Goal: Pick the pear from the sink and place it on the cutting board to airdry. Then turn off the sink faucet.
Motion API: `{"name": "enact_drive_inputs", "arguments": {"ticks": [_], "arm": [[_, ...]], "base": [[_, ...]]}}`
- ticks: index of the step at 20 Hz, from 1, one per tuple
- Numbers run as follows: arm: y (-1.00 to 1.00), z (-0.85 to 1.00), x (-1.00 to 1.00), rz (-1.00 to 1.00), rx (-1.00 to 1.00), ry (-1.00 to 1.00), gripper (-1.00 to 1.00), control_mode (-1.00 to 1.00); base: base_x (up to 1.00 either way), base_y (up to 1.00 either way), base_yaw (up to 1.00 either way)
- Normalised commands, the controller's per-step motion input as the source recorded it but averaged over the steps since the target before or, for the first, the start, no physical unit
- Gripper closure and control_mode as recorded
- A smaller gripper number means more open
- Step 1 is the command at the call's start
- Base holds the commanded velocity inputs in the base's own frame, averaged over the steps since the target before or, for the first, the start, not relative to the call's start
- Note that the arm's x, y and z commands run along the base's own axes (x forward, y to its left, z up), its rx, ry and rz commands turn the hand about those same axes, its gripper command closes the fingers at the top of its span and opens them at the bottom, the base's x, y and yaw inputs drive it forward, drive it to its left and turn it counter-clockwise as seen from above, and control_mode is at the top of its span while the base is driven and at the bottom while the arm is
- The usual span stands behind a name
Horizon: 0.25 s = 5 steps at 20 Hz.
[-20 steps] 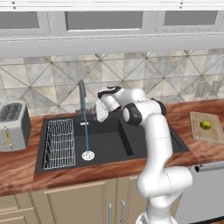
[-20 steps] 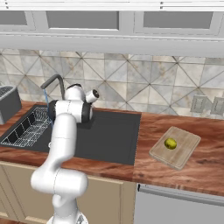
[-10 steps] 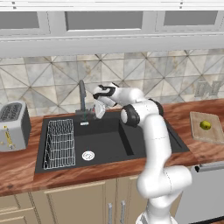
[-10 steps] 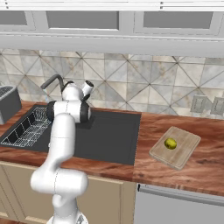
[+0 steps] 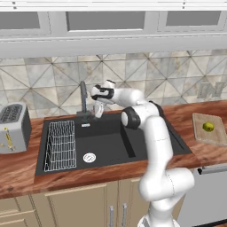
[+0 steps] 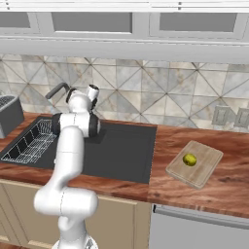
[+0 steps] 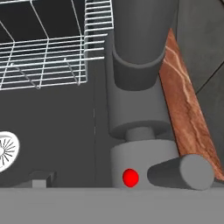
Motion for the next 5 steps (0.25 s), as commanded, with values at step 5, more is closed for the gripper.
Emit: {"name": "enact_drive_inputs", "arguments": {"ticks": [5], "arm": [[-0.40, 0.00, 0.01, 0.07, -0.20, -0.13, -1.00, -1.00]], "base": [[0.00, 0.00, 0.00]]}}
